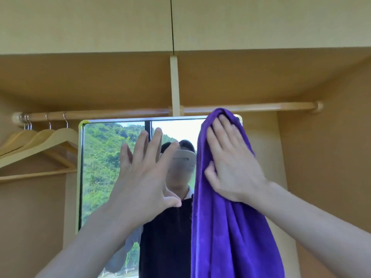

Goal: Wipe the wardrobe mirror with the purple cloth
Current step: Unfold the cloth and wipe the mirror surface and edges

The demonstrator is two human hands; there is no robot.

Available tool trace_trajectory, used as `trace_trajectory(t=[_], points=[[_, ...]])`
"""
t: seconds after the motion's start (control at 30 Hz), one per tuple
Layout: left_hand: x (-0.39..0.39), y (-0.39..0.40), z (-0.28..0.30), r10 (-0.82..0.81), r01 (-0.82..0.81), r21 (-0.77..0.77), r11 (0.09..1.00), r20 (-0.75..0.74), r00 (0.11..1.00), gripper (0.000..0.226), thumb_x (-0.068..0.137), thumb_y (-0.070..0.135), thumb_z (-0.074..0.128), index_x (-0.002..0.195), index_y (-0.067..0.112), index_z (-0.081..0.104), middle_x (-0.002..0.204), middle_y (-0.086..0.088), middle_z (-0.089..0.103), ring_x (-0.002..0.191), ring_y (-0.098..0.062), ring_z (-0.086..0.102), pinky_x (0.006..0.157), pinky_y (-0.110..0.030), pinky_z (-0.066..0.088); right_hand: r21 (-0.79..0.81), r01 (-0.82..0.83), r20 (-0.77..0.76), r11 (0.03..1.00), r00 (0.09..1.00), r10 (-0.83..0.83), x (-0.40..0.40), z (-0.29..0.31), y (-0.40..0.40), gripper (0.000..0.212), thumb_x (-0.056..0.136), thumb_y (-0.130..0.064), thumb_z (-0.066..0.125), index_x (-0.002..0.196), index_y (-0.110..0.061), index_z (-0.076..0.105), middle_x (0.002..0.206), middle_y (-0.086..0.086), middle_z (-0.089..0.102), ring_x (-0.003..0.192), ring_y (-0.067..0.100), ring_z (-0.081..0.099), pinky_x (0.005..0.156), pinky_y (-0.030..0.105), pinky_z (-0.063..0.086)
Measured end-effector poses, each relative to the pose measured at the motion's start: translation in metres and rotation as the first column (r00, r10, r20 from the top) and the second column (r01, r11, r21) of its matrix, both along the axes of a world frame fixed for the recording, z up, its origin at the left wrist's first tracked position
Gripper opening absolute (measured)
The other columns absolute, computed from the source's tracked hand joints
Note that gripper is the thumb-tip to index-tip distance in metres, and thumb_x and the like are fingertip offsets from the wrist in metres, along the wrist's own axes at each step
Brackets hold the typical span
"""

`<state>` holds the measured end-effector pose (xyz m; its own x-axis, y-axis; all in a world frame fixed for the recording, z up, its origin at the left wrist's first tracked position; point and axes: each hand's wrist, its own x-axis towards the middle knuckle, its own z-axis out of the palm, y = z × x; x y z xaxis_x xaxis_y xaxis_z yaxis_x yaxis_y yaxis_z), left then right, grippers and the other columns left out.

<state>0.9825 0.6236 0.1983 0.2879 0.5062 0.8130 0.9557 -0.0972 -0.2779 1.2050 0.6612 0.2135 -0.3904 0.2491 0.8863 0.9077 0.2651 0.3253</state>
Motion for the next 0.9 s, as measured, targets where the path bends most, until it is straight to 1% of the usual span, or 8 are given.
trace_trajectory(t=[0.17,0.23,0.33,0.43,0.57,0.73,0.8,0.9], points=[[0.001,-0.005,0.019,-0.097,0.096,0.192,0.977,-0.007,0.995,0.102,0.055,0.071,0.079,0.139,0.024,0.045,0.149,-0.013,0.042,0.146,-0.037,0.031,0.115,-0.064,0.032,0.014,-0.067,0.218,0.998,0.974,0.062,-0.022,0.016,0.002,0.082,0.084,-0.034,0.037,0.159,-0.004,0.025,0.169,0.013,0.014,0.158,0.028,0.002,0.127,0.047,0.009],[0.004,-0.005,0.036,-0.122,0.117,0.261,0.958,0.004,0.993,0.1,0.062,0.073,0.072,0.144,0.023,0.043,0.154,-0.012,0.039,0.15,-0.038,0.029,0.118,-0.066,0.027,0.029,-0.077,0.222,0.997,0.973,0.069,-0.028,0.027,0.002,0.08,0.084,-0.034,0.036,0.157,-0.002,0.028,0.168,0.015,0.018,0.157,0.03,0.006,0.126,0.048,0.01],[0.011,0.001,0.058,-0.096,0.093,0.171,0.981,0.008,0.995,0.123,0.062,0.076,0.069,0.161,0.026,0.018,0.167,-0.006,0.024,0.158,-0.031,0.011,0.125,-0.058,0.011,0.055,-0.082,0.188,0.995,0.98,0.07,-0.037,0.039,0.001,0.075,0.082,-0.033,0.038,0.148,0.003,0.04,0.157,0.02,0.037,0.148,0.037,0.029,0.122,0.05,0.02],[0.01,0.011,0.07,-0.09,0.088,0.103,0.991,0.01,0.996,0.126,0.058,0.084,0.051,0.162,0.024,0.011,0.155,0.005,0.036,0.148,-0.021,0.026,0.123,-0.045,0.017,0.114,-0.119,0.157,0.986,0.983,0.101,-0.036,0.05,0.004,0.059,0.076,-0.032,0.041,0.124,0.0,0.053,0.123,0.015,0.054,0.116,0.037,0.049,0.107,0.046,0.036],[0.002,0.018,0.068,-0.11,0.109,0.112,0.988,0.001,0.994,0.128,0.054,0.099,0.042,0.158,0.027,0.021,0.139,0.01,0.043,0.13,-0.017,0.035,0.116,-0.037,0.021,0.147,-0.097,0.009,0.984,0.995,0.096,-0.014,0.059,0.01,0.023,0.079,-0.034,0.04,0.093,-0.015,0.043,0.096,0.008,0.051,0.09,0.033,0.048,0.084,0.044,0.037],[0.001,0.022,0.067,-0.131,0.13,0.099,0.986,-0.003,0.991,0.127,0.055,0.102,0.051,0.157,0.034,0.017,0.14,0.01,0.039,0.129,-0.016,0.029,0.115,-0.036,0.018,0.168,0.011,-0.181,0.986,0.983,0.02,-0.001,0.061,0.014,0.014,0.086,-0.031,0.032,0.084,-0.017,0.035,0.086,0.01,0.054,0.083,0.033,0.049,0.079,0.043,0.035],[0.002,0.022,0.068,-0.134,0.133,0.096,0.986,0.002,0.991,0.126,0.053,0.101,0.05,0.156,0.035,0.019,0.14,0.011,0.04,0.127,-0.016,0.03,0.112,-0.034,0.018,0.179,0.025,-0.158,0.984,0.987,0.003,-0.014,0.064,0.012,0.018,0.089,-0.031,0.027,0.085,-0.018,0.036,0.087,0.013,0.058,0.082,0.035,0.052,0.078,0.045,0.036],[0.003,0.021,0.068,-0.149,0.146,0.105,0.984,0.023,0.989,0.121,0.05,0.094,0.048,0.154,0.038,0.019,0.132,0.013,0.042,0.124,-0.015,0.033,0.108,-0.033,0.021,0.194,-0.043,0.021,0.98,0.999,0.04,-0.035,0.07,0.011,0.022,0.095,-0.032,0.032,0.091,-0.016,0.047,0.092,0.012,0.059,0.082,0.035,0.053,0.076,0.045,0.036]])
